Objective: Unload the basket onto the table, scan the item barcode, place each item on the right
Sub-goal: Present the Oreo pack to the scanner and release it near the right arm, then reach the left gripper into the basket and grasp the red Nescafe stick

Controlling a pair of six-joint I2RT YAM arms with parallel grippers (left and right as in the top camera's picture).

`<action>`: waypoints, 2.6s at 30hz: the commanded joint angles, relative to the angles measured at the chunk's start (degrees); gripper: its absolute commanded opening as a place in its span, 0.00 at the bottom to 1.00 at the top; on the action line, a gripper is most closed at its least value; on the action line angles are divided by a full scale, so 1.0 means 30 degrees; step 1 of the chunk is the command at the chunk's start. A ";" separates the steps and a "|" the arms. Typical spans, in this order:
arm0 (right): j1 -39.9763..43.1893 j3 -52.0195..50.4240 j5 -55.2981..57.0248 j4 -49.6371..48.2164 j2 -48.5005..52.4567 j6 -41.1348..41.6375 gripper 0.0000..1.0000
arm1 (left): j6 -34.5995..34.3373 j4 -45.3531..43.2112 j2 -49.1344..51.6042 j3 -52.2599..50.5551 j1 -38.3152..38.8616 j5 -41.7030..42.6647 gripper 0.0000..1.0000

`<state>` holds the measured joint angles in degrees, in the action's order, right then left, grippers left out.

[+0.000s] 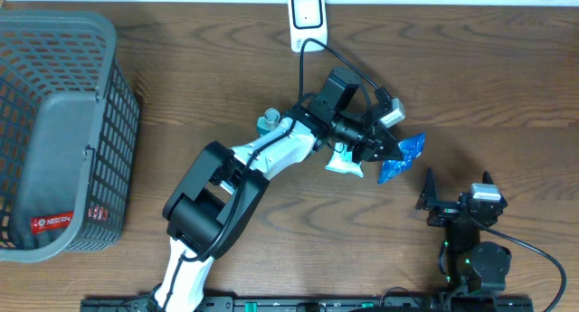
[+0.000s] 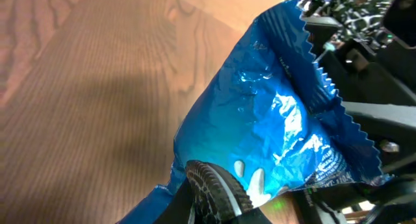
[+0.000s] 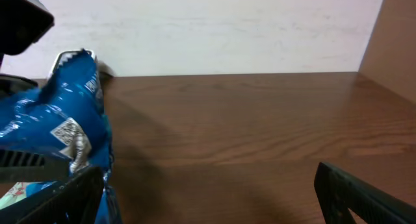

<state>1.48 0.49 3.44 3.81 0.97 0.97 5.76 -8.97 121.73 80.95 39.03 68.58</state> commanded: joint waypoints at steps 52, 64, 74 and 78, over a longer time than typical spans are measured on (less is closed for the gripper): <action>-0.0189 -0.0058 0.0175 0.0022 -0.0073 -0.0204 0.99 | -1.6065 2.7015 -1.1759 1.2029 -1.4178 -3.0855 0.98; -0.0189 -0.0058 0.0175 0.0022 -0.0073 -0.0204 0.99 | -2.3693 3.0753 -1.1322 0.5093 -2.4749 -2.7270 0.98; -0.0189 -0.0058 0.0175 0.0022 -0.0073 -0.0204 0.99 | -2.3649 2.3409 -1.1322 -0.4656 -2.7030 -2.6425 0.93; -0.0189 -0.0058 0.0175 0.0022 -0.0073 -0.0204 0.99 | -2.2549 2.0728 -1.1322 -0.6528 -2.7022 -2.6425 0.93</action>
<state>1.48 0.47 3.44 3.81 0.99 0.97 -64.47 57.19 88.03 64.97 -41.80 -11.18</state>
